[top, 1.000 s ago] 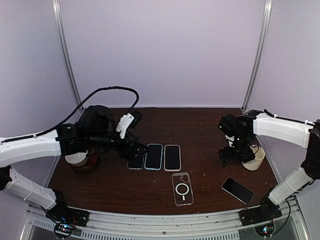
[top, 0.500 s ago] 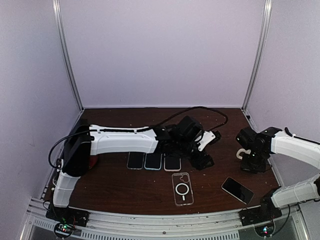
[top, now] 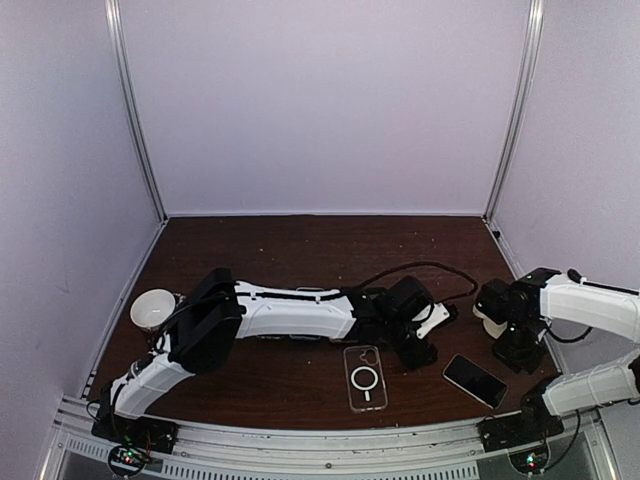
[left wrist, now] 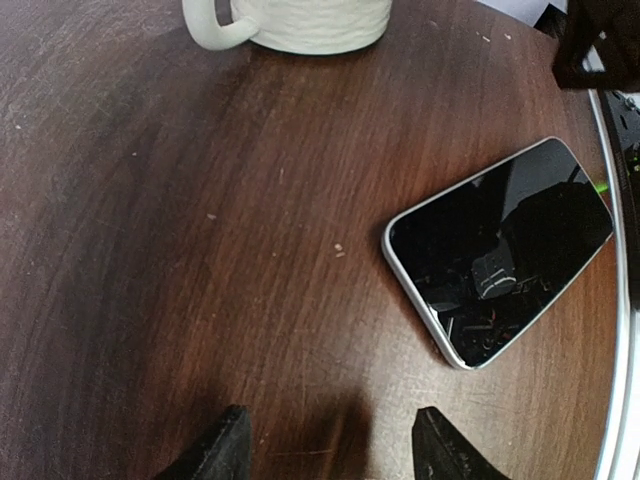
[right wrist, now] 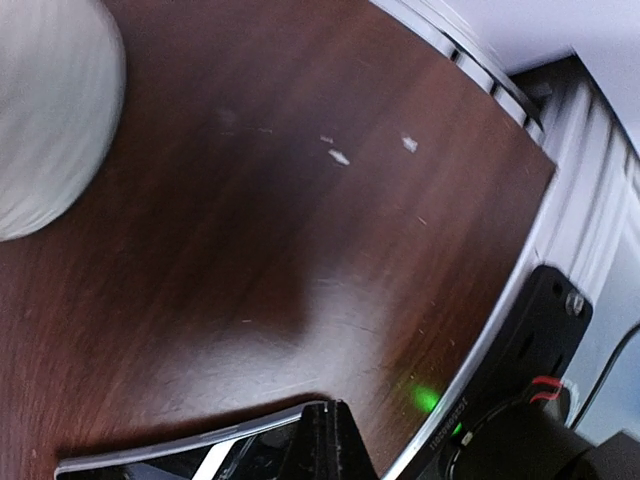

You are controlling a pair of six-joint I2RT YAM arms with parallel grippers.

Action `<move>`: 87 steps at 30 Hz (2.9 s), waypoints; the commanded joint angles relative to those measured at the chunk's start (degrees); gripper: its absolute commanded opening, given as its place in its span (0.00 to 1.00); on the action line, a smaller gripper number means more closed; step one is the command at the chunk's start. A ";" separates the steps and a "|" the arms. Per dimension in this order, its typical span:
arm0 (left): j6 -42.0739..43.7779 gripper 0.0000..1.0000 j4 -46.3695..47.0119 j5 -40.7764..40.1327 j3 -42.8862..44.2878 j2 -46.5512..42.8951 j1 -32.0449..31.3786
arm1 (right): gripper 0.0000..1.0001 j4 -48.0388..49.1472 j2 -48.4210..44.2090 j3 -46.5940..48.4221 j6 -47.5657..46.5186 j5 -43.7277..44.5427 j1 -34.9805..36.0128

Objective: Put the phone into the phone case
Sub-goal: Move the phone to the corner of the board.

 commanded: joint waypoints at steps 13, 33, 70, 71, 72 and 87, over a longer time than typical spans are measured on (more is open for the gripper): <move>-3.64 0.59 7.29 5.21 -9.23 -7.21 5.03 | 0.05 6.95 9.83 -2.59 27.19 -8.92 4.62; 20.38 0.55 3.77 25.20 -16.55 -16.11 6.36 | 0.03 21.66 29.15 12.54 0.74 -7.78 11.63; 32.69 0.14 4.28 -2.74 -0.42 4.98 -7.30 | 0.08 14.97 23.00 9.79 -42.90 -20.52 -2.04; 32.03 0.13 5.34 -4.25 -0.29 5.12 -7.22 | 0.08 15.12 23.22 9.88 -43.04 -21.82 -1.95; 31.33 0.13 6.35 -5.61 0.01 5.33 -6.95 | 0.08 16.09 23.44 9.64 -43.07 -23.82 -1.95; 20.47 0.11 9.29 -9.95 4.75 5.58 2.25 | 0.05 18.32 18.00 16.68 -37.65 -28.65 0.16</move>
